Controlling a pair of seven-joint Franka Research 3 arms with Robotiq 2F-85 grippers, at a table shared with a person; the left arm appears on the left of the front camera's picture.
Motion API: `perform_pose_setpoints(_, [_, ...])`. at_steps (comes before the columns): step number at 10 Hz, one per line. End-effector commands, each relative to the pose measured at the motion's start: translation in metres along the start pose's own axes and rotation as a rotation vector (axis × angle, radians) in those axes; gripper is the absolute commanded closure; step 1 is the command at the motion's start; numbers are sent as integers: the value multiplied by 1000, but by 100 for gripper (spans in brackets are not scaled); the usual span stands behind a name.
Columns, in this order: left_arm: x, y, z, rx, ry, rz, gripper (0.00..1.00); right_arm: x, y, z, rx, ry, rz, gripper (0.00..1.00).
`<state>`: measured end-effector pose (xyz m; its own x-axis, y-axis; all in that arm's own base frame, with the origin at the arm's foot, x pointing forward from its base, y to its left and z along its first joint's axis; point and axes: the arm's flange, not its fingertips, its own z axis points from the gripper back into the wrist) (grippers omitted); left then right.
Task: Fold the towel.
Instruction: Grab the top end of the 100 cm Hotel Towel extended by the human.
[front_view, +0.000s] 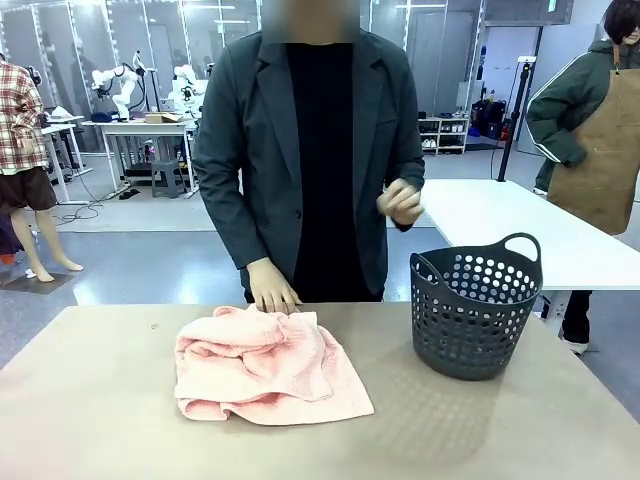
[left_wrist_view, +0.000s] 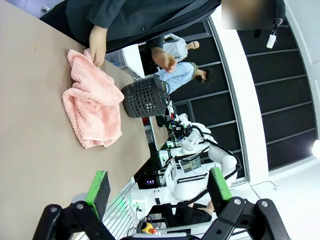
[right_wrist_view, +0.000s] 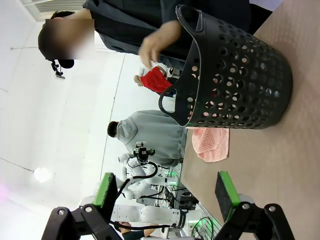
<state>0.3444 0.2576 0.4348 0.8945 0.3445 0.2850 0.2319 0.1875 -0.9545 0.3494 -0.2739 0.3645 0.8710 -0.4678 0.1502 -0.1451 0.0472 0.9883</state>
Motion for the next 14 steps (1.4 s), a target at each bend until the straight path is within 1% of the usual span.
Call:
perform_pose_setpoints(1, [-1, -2, 1, 9, 7, -6, 0, -1, 1, 1, -12, 13, -2, 0])
perform_pose_setpoints(14, [-1, -2, 1, 9, 7, -6, 0, -1, 1, 1, -12, 13, -2, 0])
